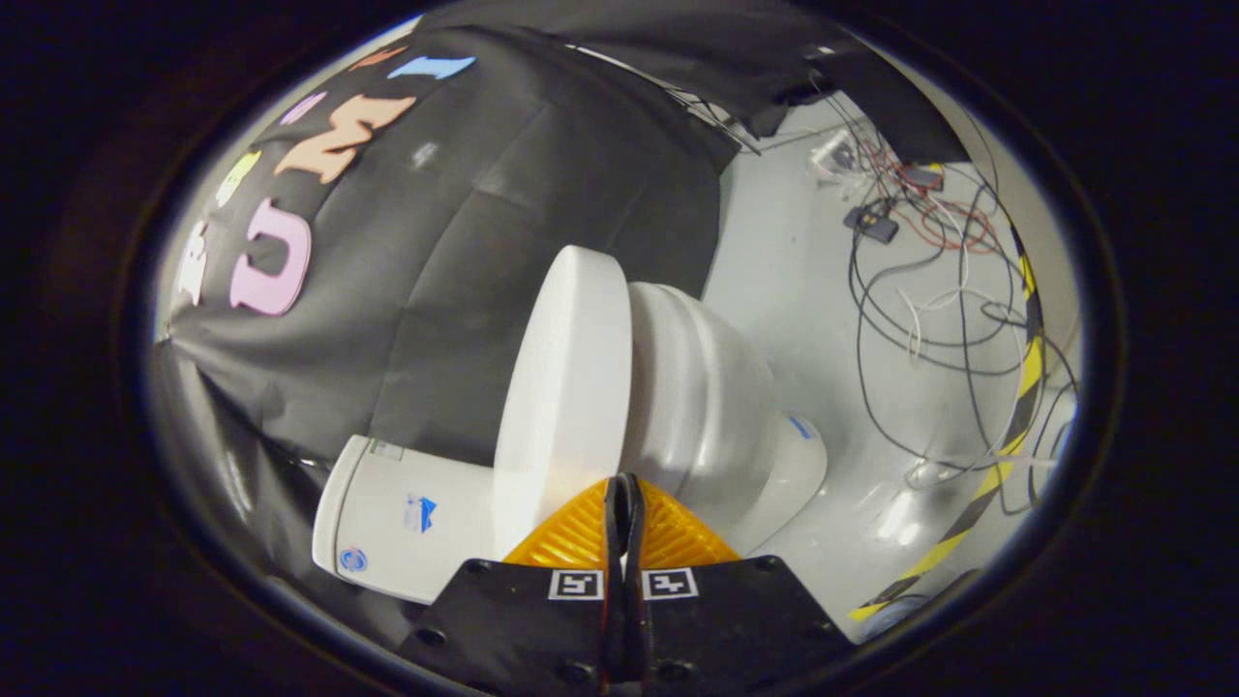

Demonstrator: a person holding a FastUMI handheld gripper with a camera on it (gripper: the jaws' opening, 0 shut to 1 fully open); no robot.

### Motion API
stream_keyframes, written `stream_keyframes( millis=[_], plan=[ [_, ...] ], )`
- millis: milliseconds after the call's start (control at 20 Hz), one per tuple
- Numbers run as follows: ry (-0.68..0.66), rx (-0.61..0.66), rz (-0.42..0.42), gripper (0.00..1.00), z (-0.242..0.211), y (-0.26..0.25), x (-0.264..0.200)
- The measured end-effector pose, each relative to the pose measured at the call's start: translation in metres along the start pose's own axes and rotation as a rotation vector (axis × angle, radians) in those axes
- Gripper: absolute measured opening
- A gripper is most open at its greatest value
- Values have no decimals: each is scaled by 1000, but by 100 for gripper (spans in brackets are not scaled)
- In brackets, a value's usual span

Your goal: Open the toilet lid.

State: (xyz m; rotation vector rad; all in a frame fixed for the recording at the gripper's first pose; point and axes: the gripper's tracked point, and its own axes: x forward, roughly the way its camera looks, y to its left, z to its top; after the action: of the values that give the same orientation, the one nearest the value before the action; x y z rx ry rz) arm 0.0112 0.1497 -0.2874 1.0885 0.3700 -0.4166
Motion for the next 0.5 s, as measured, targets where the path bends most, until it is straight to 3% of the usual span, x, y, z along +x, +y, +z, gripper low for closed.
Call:
stream_keyframes(
  millis=[500],
  plan=[
    [-74, -180, -34, 0, 15, 63, -27]
  ],
)
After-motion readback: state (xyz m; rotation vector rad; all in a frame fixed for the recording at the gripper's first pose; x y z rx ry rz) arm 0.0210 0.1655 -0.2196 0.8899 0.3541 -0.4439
